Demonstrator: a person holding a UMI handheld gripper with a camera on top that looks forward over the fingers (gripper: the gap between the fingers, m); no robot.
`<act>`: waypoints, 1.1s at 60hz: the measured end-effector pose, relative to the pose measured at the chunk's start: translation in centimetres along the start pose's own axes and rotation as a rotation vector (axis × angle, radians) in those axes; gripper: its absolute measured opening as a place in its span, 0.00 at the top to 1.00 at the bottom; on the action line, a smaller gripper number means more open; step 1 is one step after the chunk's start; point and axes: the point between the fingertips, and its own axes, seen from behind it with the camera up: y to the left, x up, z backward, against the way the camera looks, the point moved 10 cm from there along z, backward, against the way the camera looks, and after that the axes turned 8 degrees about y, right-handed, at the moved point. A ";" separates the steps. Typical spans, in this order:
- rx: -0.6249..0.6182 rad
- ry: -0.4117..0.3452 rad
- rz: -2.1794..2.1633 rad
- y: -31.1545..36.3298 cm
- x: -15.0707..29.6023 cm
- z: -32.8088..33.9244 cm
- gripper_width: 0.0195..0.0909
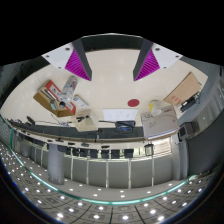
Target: Pour water
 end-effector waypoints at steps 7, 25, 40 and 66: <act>-0.018 -0.026 -0.003 -6.1 -1.3 -2.5 0.08; 0.000 -0.085 -0.013 -18.8 -2.7 -12.2 0.08; 0.012 -0.128 -0.048 -23.1 -1.1 -21.1 0.08; 0.023 -0.219 -0.015 -22.5 0.4 -26.1 0.60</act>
